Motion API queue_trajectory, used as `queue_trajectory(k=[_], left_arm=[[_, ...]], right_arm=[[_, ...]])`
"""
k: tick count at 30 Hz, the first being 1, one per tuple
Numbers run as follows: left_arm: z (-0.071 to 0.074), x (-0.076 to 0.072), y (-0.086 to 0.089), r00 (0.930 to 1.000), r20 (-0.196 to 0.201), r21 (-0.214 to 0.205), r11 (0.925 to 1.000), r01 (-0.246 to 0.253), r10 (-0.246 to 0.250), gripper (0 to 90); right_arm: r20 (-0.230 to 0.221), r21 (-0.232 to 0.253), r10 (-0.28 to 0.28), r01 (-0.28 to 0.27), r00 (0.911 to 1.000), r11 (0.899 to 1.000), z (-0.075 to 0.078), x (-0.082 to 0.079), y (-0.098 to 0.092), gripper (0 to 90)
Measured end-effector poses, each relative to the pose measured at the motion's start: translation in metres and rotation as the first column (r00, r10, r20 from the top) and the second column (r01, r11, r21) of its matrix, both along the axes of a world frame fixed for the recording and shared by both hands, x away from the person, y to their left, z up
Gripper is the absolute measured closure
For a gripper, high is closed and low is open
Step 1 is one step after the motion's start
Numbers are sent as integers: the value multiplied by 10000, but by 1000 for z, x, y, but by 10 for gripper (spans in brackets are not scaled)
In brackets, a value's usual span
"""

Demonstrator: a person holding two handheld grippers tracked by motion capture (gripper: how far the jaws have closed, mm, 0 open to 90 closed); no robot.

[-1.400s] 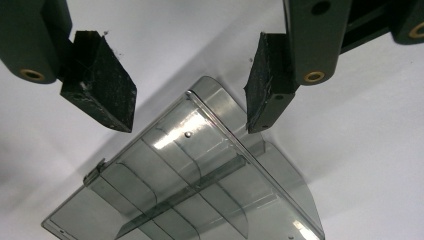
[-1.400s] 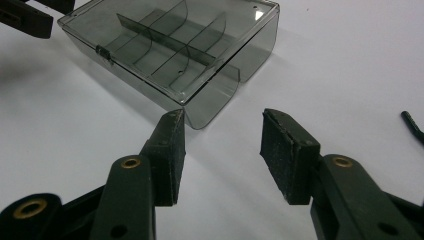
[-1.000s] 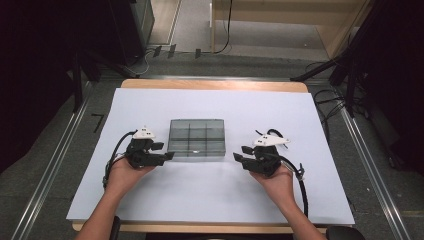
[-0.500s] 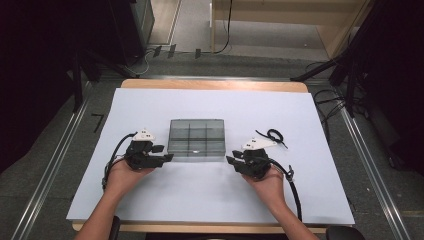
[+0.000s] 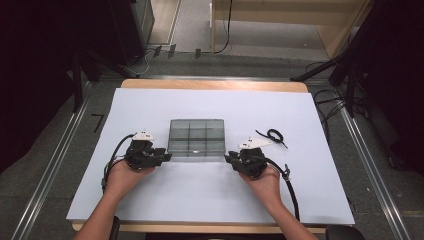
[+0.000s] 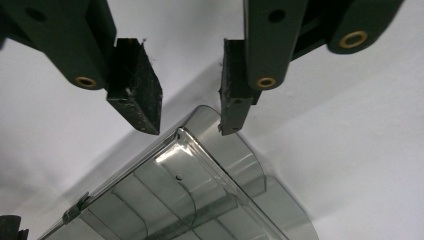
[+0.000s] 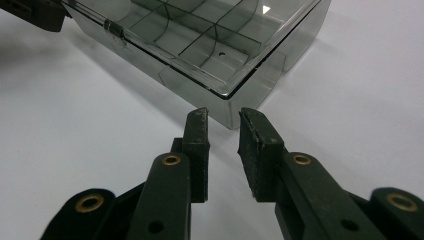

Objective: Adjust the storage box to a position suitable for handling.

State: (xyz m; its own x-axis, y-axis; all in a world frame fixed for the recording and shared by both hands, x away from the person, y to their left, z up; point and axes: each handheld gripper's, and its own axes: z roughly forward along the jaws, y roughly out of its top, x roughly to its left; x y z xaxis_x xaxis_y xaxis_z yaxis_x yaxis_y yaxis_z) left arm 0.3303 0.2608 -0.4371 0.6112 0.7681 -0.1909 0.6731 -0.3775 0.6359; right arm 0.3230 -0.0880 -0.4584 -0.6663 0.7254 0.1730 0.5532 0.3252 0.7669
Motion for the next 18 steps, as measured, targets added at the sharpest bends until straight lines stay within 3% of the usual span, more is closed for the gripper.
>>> queue_trajectory(k=[18], left_arm=[[-1,2,-1,9999,42,30,9999,159,-159,699]], right_arm=[[77,10,116,-116,9999,9999,-2,3,5,782]])
